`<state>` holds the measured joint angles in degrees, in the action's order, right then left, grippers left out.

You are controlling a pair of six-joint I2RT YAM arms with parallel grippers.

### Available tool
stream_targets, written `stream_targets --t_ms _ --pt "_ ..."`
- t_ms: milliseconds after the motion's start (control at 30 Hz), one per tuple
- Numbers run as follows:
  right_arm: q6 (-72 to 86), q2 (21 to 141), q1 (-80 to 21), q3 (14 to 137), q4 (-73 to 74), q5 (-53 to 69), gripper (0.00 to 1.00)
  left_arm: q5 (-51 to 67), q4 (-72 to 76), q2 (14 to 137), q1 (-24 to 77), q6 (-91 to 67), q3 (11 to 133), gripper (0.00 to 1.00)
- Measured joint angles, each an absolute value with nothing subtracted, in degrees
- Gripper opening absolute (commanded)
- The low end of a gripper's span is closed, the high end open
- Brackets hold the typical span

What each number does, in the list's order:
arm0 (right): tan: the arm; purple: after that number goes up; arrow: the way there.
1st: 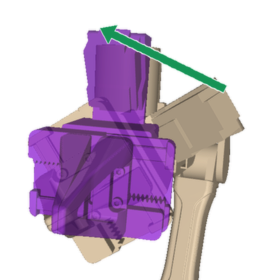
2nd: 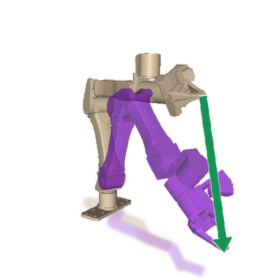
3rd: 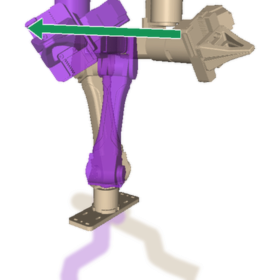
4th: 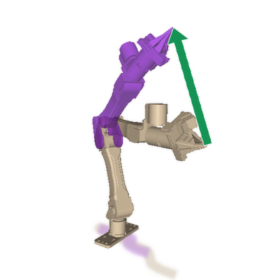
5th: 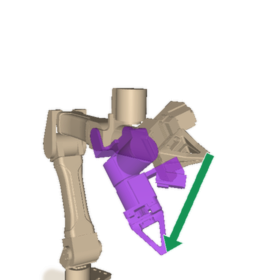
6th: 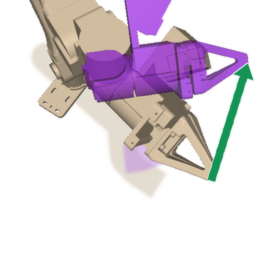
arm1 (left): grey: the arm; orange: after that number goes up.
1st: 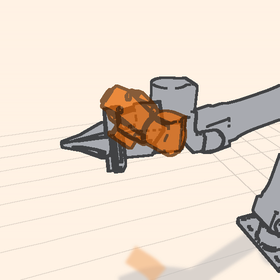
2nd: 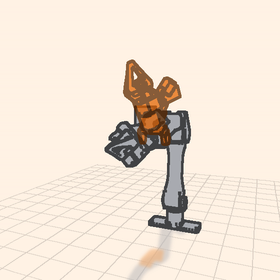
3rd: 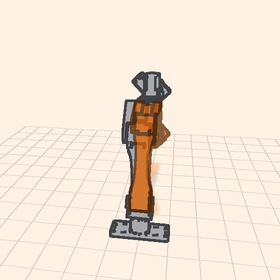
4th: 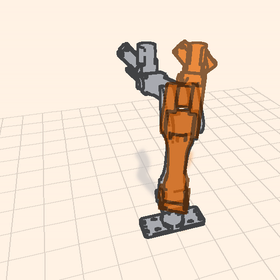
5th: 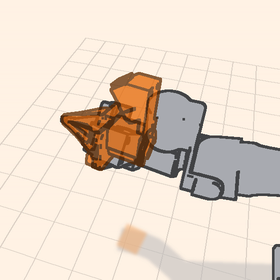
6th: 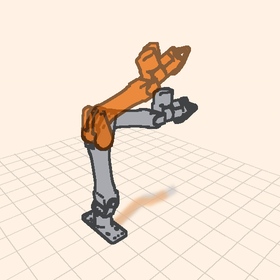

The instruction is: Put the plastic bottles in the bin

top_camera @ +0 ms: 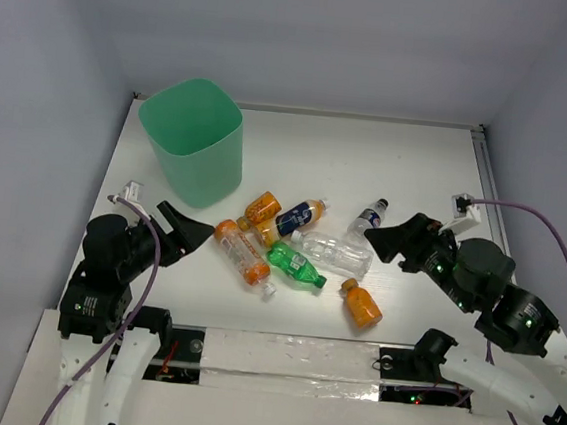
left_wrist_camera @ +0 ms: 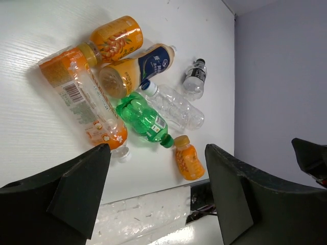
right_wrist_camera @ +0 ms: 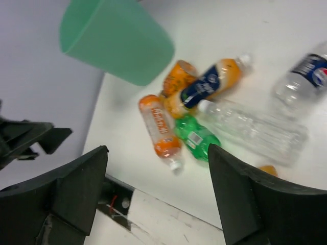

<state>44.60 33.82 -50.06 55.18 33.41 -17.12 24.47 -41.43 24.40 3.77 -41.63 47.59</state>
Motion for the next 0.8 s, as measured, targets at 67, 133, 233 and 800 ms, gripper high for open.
stream_targets --t_ms 67,133,233,800 --pt "45.34 33.32 -50.06 56.21 38.52 -20.27 0.61 24.32 -41.39 24.38 3.77 -41.93 47.59 0.62" --pt "46.33 32.88 -50.06 56.55 41.74 -22.57 0.21 23.94 -41.36 23.94 3.77 -42.54 47.59 0.52" --pt "47.64 31.70 -50.06 56.55 44.91 -24.45 0.00 23.59 -40.64 22.37 3.77 -44.14 46.59 0.11" --pt "35.00 55.72 -26.46 59.88 38.57 -6.85 0.01 11.33 -39.29 32.97 7.01 -44.07 39.09 0.00"
